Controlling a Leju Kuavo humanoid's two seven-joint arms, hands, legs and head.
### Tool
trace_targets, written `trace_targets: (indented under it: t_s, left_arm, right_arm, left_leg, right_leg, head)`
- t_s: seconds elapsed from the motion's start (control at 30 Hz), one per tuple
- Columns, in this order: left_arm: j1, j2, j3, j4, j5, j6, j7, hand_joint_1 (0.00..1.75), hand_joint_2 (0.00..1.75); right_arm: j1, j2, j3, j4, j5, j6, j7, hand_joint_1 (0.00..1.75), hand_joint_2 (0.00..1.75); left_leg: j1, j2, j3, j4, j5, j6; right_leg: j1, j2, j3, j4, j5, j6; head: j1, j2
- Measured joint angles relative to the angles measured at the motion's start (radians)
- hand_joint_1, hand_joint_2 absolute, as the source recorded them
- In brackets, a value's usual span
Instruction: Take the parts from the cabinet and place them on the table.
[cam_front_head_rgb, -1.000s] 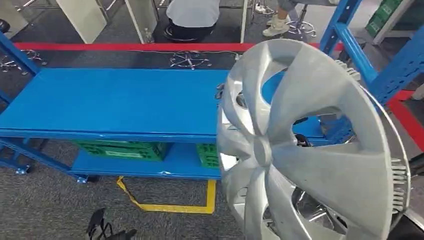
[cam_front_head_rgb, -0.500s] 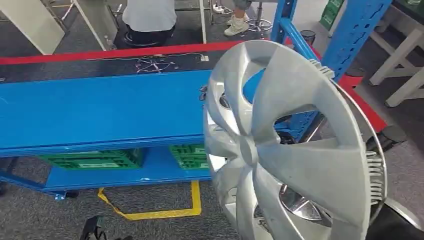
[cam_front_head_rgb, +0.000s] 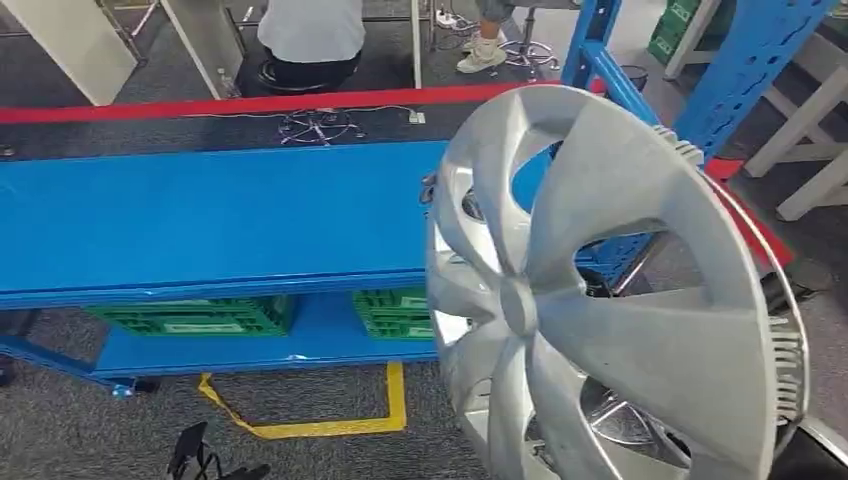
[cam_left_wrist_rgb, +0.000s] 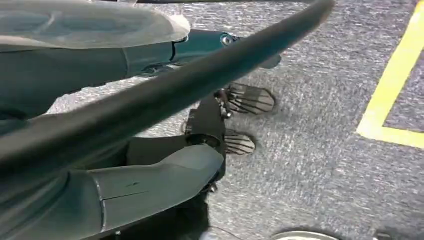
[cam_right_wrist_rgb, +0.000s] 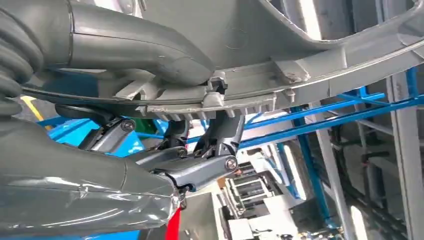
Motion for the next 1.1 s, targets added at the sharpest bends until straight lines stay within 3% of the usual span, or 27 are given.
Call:
trace_targets:
  t_s: [0.03,0.07,0.13,0.2,0.3,0.33,0.37,0.4,0.47,0.5,0.53,0.63,0.67,0.7,0.73,0.8,0.83,0.87,0.9,0.93,1.0,1.03,1.07,1.1]
  left_arm:
    - [-0.001,0.002,0.0,0.0,0.0,0.0,0.0,0.0,1.75]
    - [-0.001,0.002,0.0,0.0,0.0,0.0,0.0,0.0,1.75]
    - [0.001,0.002,0.0,0.0,0.0,0.0,0.0,0.0,1.75]
    - [0.0,0.002,0.0,0.0,0.0,0.0,0.0,0.0,1.75]
    - [0.0,0.001,0.0,0.0,0.0,0.0,0.0,0.0,1.75]
    - [0.001,0.001,0.0,0.0,0.0,0.0,0.0,0.0,1.75]
    - [0.002,0.0,0.0,0.0,0.0,0.0,0.0,0.0,1.75]
    - [0.004,0.0,0.0,0.0,0.0,0.0,0.0,0.0,1.75]
    - [0.004,0.002,0.0,0.0,0.0,0.0,0.0,0.0,1.75]
    - [0.003,0.003,0.0,0.0,0.0,0.0,0.0,0.0,1.75]
    - [0.001,0.006,0.0,0.0,0.0,0.0,0.0,0.0,1.75]
    - [-0.001,0.006,0.0,0.0,0.0,0.0,0.0,0.0,1.75]
    - [-0.001,0.006,0.0,0.0,0.0,0.0,0.0,0.0,1.75]
    - [-0.001,0.005,0.0,0.0,0.0,0.0,0.0,0.0,1.75]
    - [-0.001,0.005,0.0,0.0,0.0,0.0,0.0,0.0,1.75]
    - [-0.001,0.005,0.0,0.0,0.0,0.0,0.0,0.0,1.75]
    - [0.0,0.006,0.0,0.0,0.0,0.0,0.0,0.0,1.75]
    - [0.001,0.005,0.0,0.0,0.0,0.0,0.0,0.0,1.75]
    - [0.002,0.005,0.0,0.0,0.0,0.0,0.0,0.0,1.75]
    - [0.001,0.003,0.0,0.0,0.0,0.0,0.0,0.0,1.75]
    - [0.001,0.001,0.0,0.0,0.0,0.0,0.0,0.0,1.75]
    - [0.001,0.003,0.0,0.0,0.0,0.0,0.0,0.0,1.75]
    - [0.0,0.003,0.0,0.0,0.0,0.0,0.0,0.0,1.75]
    - [0.0,0.003,0.0,0.0,0.0,0.0,0.0,0.0,1.75]
  right_arm:
    - [-0.003,0.001,0.0,0.0,0.0,0.0,0.0,1.75,1.75]
    - [-0.002,0.001,0.0,0.0,0.0,0.001,0.0,1.75,1.75]
    - [-0.001,0.001,0.0,0.001,0.0,0.001,0.0,1.75,1.75]
    - [-0.003,0.002,0.0,0.0,0.0,0.001,-0.001,1.75,1.75]
    - [-0.003,0.003,0.0,0.0,0.0,0.001,-0.001,1.75,1.75]
    - [-0.001,0.003,0.001,0.001,0.0,0.001,0.0,1.75,1.75]
    - [0.0,0.003,0.001,0.001,0.0,0.001,0.0,1.75,1.75]
    - [0.001,0.003,0.001,0.001,0.0,0.001,0.0,1.75,1.75]
    - [0.0,0.003,0.001,0.001,0.0,0.001,0.0,1.75,1.75]
    - [-0.001,0.004,0.001,0.001,0.0,0.001,0.0,1.75,1.75]
    - [-0.002,0.004,0.0,0.001,0.0,0.001,-0.001,1.75,1.75]
    - [-0.003,0.004,0.001,0.001,0.0,0.001,0.0,1.75,1.75]
    - [-0.004,0.004,0.0,0.001,0.0,0.001,-0.001,1.75,1.75]
    - [-0.003,0.004,0.0,0.001,0.0,0.001,-0.001,1.75,1.75]
    - [-0.006,0.004,0.0,0.001,0.0,0.001,-0.001,1.75,1.75]
    - [-0.004,0.004,0.0,0.001,0.0,0.001,-0.001,1.75,1.75]
    - [-0.001,0.004,0.0,0.002,0.0,0.001,-0.001,1.75,1.75]
    - [0.001,0.003,0.0,0.004,0.0,0.001,0.0,1.75,1.75]
    - [0.002,0.003,0.0,0.005,0.0,0.001,0.0,1.75,1.75]
    - [0.002,0.003,0.0,0.005,0.0,0.001,0.0,1.75,1.75]
    - [0.001,0.003,0.0,0.005,0.0,0.001,0.0,1.75,1.75]
    - [0.0,0.003,0.0,0.005,0.0,0.001,0.0,1.75,1.75]
    - [-0.002,0.004,0.0,0.005,0.001,0.001,-0.001,1.75,1.75]
    - [0.0,0.004,0.0,0.005,0.002,0.001,-0.002,1.75,1.75]
  left_leg:
    - [-0.009,0.0,-0.007,0.012,-0.002,-0.005]
    - [-0.008,0.0,-0.012,0.009,0.003,-0.011]
    - [-0.005,0.008,-0.009,0.005,0.006,-0.019]
    - [-0.002,0.002,-0.016,0.028,-0.018,-0.028]
    - [-0.002,-0.007,-0.133,0.272,-0.137,-0.036]
    - [-0.002,-0.008,-0.169,0.34,-0.156,-0.036]
    - [-0.002,-0.008,-0.181,0.355,-0.149,-0.034]
    - [-0.003,-0.009,-0.164,0.317,-0.119,-0.031]
    - [-0.004,-0.012,-0.069,0.128,-0.022,-0.02]
    - [-0.006,-0.02,-0.022,0.038,0.011,-0.011]
    - [-0.012,-0.025,-0.009,0.004,0.001,-0.009]
    - [-0.019,-0.02,-0.015,0.003,0.006,-0.003]
    - [-0.013,-0.017,-0.01,-0.009,0.013,0.006]
    - [-0.007,-0.007,-0.004,-0.017,0.017,0.011]
    - [-0.007,-0.007,-0.003,-0.018,0.017,0.016]
    - [-0.008,-0.006,-0.004,-0.018,0.017,0.018]
    - [-0.008,-0.004,-0.004,-0.017,0.017,0.018]
    - [-0.008,-0.003,-0.004,-0.017,0.017,0.018]
    - [-0.007,-0.003,-0.003,-0.017,0.016,0.017]
    - [-0.005,-0.003,-0.002,-0.015,0.015,0.015]
    - [-0.003,-0.003,0.001,-0.009,0.008,0.005]
    - [-0.008,-0.004,-0.003,-0.005,0.006,-0.001]
    - [-0.01,-0.004,-0.012,0.004,0.007,-0.005]
    - [-0.012,-0.005,-0.017,0.006,0.004,-0.009]
  right_leg:
    - [0.006,0.001,0.021,-0.02,-0.006,-0.005]
    - [0.008,0.006,0.014,-0.015,-0.006,-0.015]
    - [0.012,0.014,0.01,-0.015,-0.003,-0.027]
    - [0.005,0.016,0.017,-0.026,0.005,-0.042]
    - [0.008,0.019,0.009,-0.027,0.009,-0.052]
    - [0.01,0.022,0.007,-0.027,0.009,-0.053]
    - [0.011,0.025,0.006,-0.026,0.01,-0.054]
    - [0.012,0.029,0.007,-0.026,0.011,-0.054]
    - [0.012,0.037,0.01,-0.026,0.011,-0.053]
    - [0.011,0.038,0.011,-0.027,0.011,-0.052]
    - [0.018,0.04,0.006,-0.025,0.011,-0.048]
    - [0.009,0.043,0.003,-0.03,0.017,-0.031]
    - [0.011,0.044,0.003,-0.031,0.016,-0.024]
    - [0.01,0.033,-0.009,-0.011,0.0,-0.02]
    - [0.011,0.027,-0.026,0.034,-0.034,-0.018]
    - [0.008,0.024,-0.099,0.206,-0.117,-0.011]
    - [0.007,0.024,-0.133,0.284,-0.143,-0.007]
    - [0.005,0.022,-0.146,0.314,-0.145,-0.005]
    - [0.004,0.021,-0.133,0.287,-0.122,-0.003]
    - [0.002,0.019,-0.099,0.22,-0.083,-0.002]
    - [-0.002,0.012,-0.002,0.024,0.008,0.0]
    - [0.002,0.008,0.015,-0.009,-0.01,0.001]
    - [0.001,0.012,0.025,-0.027,-0.011,-0.011]
    - [0.0,0.015,0.021,-0.029,-0.007,-0.012]
  head:
    - [0.006,0.0]
    - [-0.002,0.0]
    - [-0.007,0.0]
    - [-0.014,0.0]
    - [-0.038,0.0]
    - [-0.041,0.0]
    - [-0.044,0.0]
    - [-0.046,0.0]
    - [-0.053,0.0]
    - [-0.056,0.0]
    - [-0.057,0.0]
    - [-0.055,0.0]
    - [-0.055,0.0]
    - [-0.051,0.0]
    - [-0.043,0.0]
    - [-0.031,0.0]
    - [-0.029,0.0]
    - [-0.023,0.0]
    - [-0.018,0.0]
    - [-0.013,0.0]
    - [-0.006,0.0]
    - [-0.001,0.0]
    - [0.002,0.0]
    - [-0.009,0.0]
